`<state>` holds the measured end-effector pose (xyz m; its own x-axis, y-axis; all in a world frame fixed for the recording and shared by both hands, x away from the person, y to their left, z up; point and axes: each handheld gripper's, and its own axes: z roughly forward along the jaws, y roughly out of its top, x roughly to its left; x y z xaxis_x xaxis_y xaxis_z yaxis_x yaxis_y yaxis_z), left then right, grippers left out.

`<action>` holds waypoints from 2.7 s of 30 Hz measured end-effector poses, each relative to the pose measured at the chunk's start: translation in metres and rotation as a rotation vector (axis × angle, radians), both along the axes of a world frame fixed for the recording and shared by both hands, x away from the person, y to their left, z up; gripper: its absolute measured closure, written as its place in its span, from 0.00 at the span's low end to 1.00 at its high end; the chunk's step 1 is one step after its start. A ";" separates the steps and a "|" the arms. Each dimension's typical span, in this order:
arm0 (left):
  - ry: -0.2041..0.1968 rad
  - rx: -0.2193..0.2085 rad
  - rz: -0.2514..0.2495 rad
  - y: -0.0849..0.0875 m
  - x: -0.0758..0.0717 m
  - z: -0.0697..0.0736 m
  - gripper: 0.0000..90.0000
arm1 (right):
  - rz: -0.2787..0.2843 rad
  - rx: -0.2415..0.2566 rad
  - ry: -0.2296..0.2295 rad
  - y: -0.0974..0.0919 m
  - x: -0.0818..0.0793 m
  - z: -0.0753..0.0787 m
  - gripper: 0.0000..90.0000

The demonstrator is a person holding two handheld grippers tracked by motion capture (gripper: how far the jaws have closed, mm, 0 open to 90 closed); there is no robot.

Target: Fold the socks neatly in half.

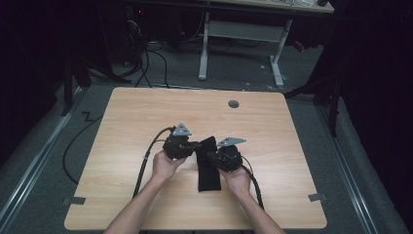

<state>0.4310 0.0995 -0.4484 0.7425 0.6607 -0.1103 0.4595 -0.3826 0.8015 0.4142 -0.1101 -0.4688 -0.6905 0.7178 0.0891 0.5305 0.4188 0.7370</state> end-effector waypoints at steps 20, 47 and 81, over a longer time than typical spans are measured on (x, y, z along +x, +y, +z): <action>0.046 0.047 -0.099 -0.015 -0.023 -0.032 0.91 | 0.005 -0.034 0.066 -0.008 -0.009 -0.018 0.83; -0.015 0.032 0.004 -0.007 -0.005 -0.027 0.91 | -0.071 -0.064 -0.010 -0.011 -0.027 -0.033 0.65; -0.015 0.051 -0.120 -0.014 -0.055 -0.024 0.91 | -0.087 -0.055 -0.025 -0.010 -0.026 -0.035 0.66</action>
<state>0.3757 0.0857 -0.4728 0.8180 0.5713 -0.0675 0.3963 -0.4746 0.7859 0.3885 -0.1197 -0.5041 -0.6269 0.7785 0.0315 0.5482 0.4120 0.7278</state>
